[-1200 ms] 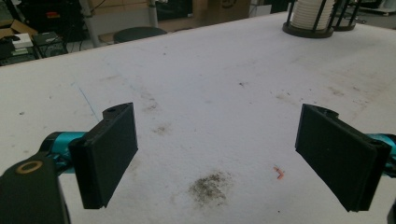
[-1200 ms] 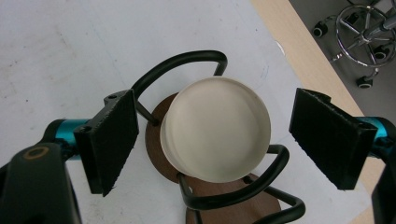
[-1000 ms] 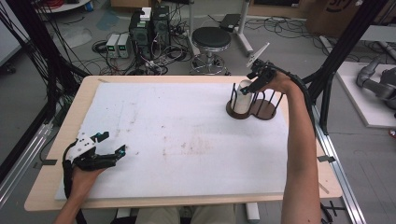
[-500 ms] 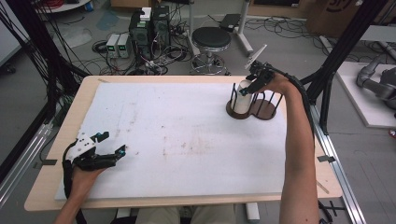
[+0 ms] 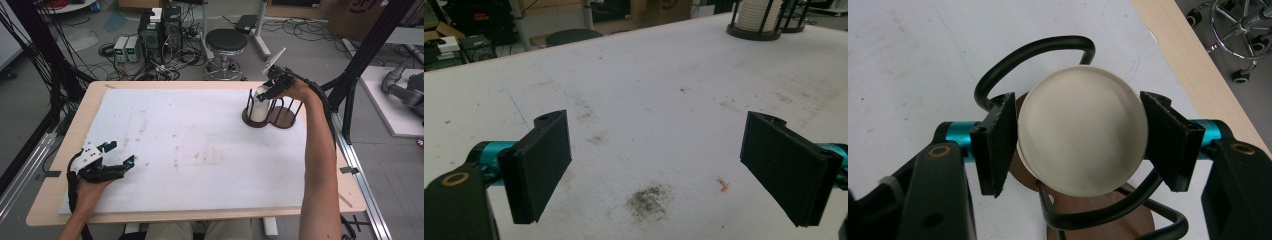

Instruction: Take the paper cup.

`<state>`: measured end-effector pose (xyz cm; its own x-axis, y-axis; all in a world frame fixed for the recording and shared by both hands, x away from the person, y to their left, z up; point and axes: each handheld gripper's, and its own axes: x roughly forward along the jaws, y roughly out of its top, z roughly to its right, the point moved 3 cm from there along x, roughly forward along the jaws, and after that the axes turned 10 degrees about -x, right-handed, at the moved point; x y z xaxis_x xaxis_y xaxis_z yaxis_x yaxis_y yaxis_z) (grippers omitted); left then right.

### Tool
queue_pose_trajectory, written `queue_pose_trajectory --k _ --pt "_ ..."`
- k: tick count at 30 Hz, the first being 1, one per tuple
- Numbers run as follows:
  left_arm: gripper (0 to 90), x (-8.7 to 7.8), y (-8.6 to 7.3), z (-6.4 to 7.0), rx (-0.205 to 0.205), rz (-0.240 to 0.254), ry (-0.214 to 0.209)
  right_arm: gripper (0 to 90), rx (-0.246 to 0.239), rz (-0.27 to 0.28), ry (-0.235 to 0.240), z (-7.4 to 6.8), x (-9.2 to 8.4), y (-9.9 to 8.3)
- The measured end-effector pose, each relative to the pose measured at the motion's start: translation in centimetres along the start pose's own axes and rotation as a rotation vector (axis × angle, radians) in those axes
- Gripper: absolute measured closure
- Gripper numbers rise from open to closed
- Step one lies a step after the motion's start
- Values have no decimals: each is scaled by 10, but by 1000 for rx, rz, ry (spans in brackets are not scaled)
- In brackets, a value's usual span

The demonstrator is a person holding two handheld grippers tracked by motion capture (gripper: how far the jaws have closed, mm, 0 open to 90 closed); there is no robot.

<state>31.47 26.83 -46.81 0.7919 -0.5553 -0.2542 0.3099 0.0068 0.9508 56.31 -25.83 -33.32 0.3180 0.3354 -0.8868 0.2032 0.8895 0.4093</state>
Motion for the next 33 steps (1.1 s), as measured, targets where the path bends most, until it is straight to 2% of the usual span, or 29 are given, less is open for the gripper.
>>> queue_pose_trajectory --k 21,33 --pt "129 0 0 0 2 -1 1 368 14 13 -10 0 -9 3" --pt "129 0 0 1 5 -1 1 374 21 48 -30 1 -31 11"
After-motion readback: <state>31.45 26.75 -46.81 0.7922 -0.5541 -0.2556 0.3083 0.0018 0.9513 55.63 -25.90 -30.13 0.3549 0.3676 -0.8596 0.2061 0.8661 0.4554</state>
